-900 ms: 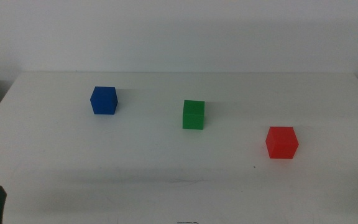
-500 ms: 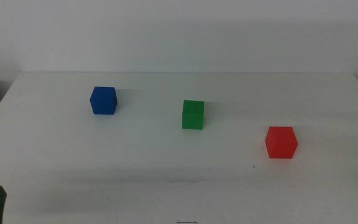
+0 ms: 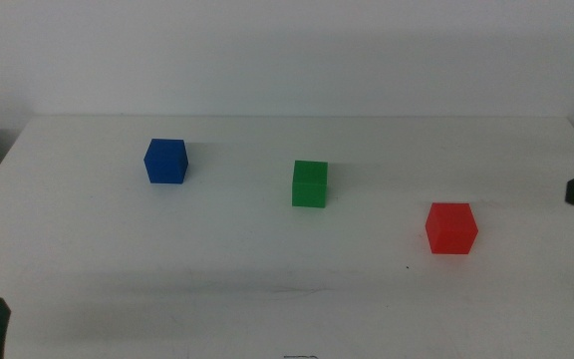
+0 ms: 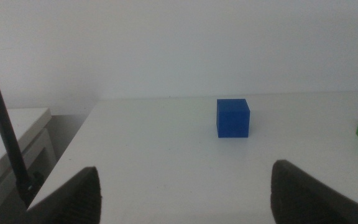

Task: Stack red cubes first, then green, then blue cubes in a specific spot.

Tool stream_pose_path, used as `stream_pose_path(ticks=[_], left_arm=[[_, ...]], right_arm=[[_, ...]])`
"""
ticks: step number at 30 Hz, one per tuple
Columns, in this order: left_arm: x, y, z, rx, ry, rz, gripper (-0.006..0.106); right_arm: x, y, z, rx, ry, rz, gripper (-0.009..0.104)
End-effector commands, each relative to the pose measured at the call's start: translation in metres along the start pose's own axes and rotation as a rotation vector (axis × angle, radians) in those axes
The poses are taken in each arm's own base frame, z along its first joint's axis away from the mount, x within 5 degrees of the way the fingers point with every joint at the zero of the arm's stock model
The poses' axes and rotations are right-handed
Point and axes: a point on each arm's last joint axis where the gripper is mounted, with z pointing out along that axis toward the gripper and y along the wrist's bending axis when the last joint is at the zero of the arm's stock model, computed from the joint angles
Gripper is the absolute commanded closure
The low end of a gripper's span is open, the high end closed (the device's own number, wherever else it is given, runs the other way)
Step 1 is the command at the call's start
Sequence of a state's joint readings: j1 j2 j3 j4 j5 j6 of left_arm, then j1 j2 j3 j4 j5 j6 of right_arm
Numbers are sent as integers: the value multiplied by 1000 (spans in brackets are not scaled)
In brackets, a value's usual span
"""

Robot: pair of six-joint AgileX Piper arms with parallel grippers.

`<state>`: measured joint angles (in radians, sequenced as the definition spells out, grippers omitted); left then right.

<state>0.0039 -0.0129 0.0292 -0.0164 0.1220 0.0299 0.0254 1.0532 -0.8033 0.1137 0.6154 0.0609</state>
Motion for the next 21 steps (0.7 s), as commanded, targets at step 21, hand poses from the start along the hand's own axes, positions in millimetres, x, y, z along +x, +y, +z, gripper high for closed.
stream_pose_path(ticks=[21], left_arm=[[-9,0,-2,-1,-97,-6,7]], right_arm=[[-100,33,22,-113,115,-71,21]])
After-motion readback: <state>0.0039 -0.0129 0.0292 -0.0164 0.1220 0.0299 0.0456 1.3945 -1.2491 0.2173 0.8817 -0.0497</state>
